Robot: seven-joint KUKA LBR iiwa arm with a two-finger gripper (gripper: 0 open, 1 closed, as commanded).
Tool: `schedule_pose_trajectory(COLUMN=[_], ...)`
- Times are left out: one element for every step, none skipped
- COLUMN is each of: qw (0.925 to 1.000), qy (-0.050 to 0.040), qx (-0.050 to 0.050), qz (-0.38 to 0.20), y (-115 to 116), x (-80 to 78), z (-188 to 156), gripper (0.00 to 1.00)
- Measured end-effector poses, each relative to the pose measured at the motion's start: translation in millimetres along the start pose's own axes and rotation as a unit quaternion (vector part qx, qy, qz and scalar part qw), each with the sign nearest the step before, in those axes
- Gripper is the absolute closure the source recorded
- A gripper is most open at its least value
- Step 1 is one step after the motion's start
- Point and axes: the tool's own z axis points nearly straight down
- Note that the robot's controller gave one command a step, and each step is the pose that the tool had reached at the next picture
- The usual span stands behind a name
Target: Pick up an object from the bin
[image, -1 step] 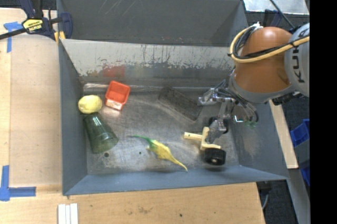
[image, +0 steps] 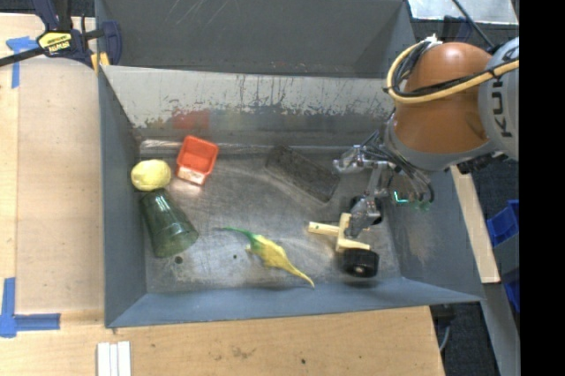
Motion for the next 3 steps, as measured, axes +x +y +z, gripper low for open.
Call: schedule_pose_trajectory(qw=[0.9603, 0.9603, 0.9586], qy=[-0.0037, -0.0036, 0.0027], qx=[-0.003, -0.003, -0.003], qz=[-0.279, -0.279, -0.285], y=[-25.3, -25.3, -28.7], x=[4.2, 4.2, 7.2], z=[57.7, 57.8, 30.4], gripper=[1.00, 1.00, 1.00])
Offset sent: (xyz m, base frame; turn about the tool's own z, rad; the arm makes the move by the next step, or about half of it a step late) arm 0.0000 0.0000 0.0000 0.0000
